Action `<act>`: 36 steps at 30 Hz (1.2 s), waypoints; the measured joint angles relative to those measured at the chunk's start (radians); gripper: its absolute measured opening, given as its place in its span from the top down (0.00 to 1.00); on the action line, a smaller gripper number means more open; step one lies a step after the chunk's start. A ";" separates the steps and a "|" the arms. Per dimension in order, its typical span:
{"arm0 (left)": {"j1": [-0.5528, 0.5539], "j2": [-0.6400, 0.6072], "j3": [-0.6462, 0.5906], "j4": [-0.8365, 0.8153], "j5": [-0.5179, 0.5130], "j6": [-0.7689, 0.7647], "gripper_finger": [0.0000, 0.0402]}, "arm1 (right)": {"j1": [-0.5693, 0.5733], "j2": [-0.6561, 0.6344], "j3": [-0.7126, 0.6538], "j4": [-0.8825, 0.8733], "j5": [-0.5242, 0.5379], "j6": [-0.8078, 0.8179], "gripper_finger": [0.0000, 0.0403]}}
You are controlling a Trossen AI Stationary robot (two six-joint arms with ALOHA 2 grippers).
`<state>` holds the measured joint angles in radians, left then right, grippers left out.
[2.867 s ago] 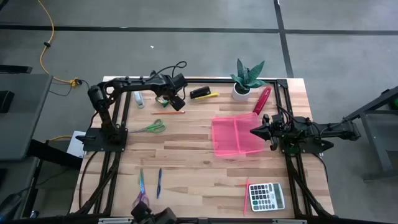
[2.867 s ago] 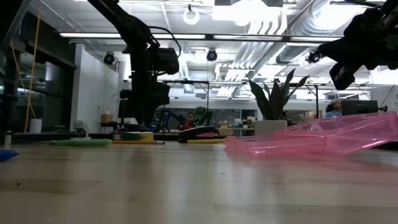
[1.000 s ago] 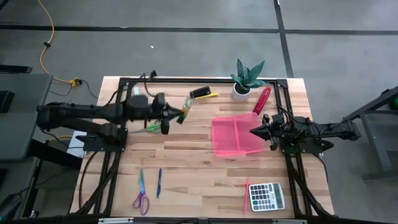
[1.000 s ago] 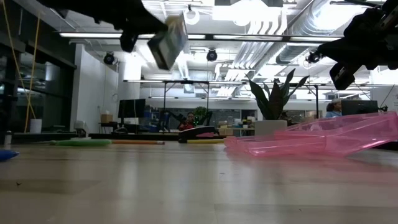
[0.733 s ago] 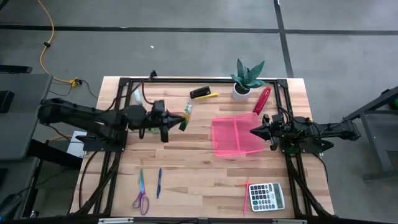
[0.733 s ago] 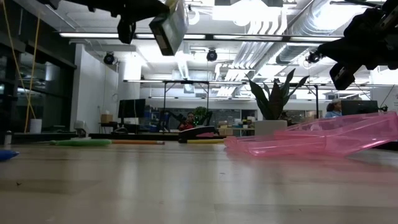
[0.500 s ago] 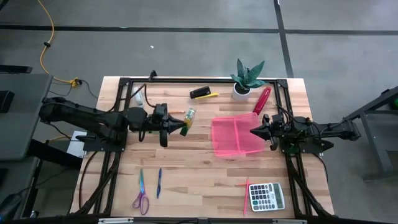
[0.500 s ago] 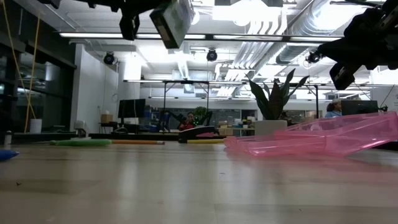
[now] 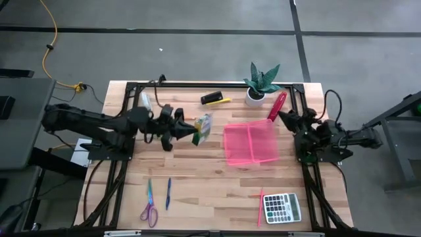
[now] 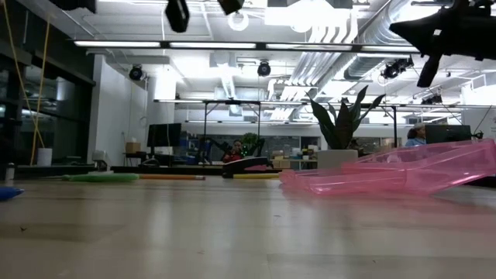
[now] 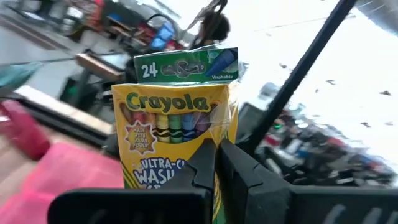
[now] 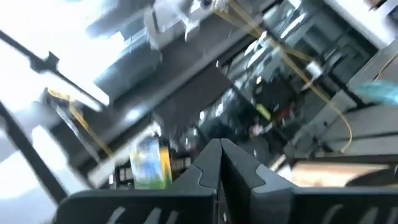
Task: Pack school essentials
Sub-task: Put the orange crayon box into the pink supply box
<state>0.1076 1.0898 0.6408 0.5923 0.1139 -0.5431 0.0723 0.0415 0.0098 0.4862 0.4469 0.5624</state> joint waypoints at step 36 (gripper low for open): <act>0.088 0.230 0.232 0.165 0.497 -0.165 1.00 | -0.069 1.265 0.838 0.194 -0.830 -0.020 0.34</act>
<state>0.1956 1.3198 0.8731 0.7575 0.6105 -0.7083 0.0034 1.3069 0.8474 0.6803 -0.3830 0.5426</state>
